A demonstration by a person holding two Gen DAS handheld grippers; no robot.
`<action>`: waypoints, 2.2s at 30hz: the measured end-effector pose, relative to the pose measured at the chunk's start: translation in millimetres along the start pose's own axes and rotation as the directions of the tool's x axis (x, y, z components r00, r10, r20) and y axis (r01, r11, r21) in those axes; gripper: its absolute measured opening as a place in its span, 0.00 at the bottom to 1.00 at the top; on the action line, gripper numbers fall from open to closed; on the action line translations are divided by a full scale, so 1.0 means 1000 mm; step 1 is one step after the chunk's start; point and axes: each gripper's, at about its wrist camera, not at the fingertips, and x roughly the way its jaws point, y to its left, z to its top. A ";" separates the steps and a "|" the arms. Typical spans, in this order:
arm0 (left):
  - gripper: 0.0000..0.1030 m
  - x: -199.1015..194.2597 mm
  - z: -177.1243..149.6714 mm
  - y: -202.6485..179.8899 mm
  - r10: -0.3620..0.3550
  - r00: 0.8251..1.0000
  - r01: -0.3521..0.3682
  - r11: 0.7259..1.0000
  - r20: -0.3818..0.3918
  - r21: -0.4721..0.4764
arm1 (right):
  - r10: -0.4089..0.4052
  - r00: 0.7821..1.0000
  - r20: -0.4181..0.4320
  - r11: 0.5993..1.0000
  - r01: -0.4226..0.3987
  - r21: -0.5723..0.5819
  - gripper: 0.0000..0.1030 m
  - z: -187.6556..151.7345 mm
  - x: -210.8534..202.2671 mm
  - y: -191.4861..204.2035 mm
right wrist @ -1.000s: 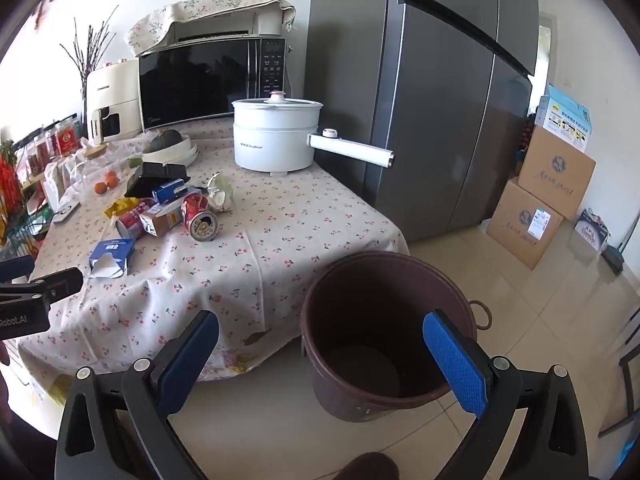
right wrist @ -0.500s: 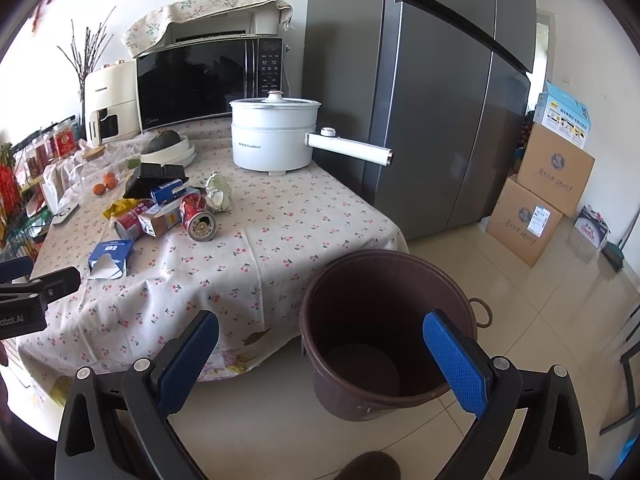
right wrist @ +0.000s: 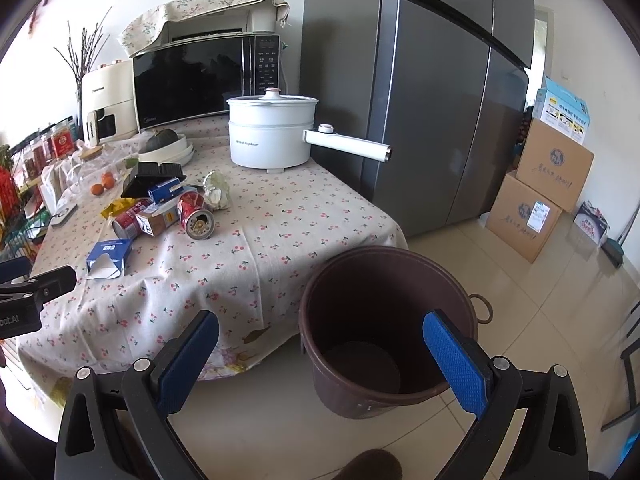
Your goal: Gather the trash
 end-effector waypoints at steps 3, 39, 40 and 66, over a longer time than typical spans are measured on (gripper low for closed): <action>0.99 0.000 0.000 -0.001 0.001 1.000 -0.001 1.000 0.003 0.001 | 0.000 1.000 -0.001 1.000 0.000 0.001 1.00 -0.001 0.001 -0.001; 0.99 -0.003 0.003 0.004 0.004 1.000 -0.004 1.000 0.010 0.001 | -0.001 1.000 -0.011 1.000 0.001 0.017 1.00 -0.004 0.003 -0.002; 0.99 -0.003 0.003 0.004 0.006 1.000 -0.006 1.000 0.010 0.000 | 0.000 1.000 -0.012 1.000 0.000 0.017 1.00 -0.004 0.003 -0.002; 0.99 -0.022 0.055 0.047 0.169 0.971 -0.152 0.982 0.168 -0.113 | 0.161 0.987 -0.016 0.987 -0.161 -0.014 1.00 0.081 0.000 0.012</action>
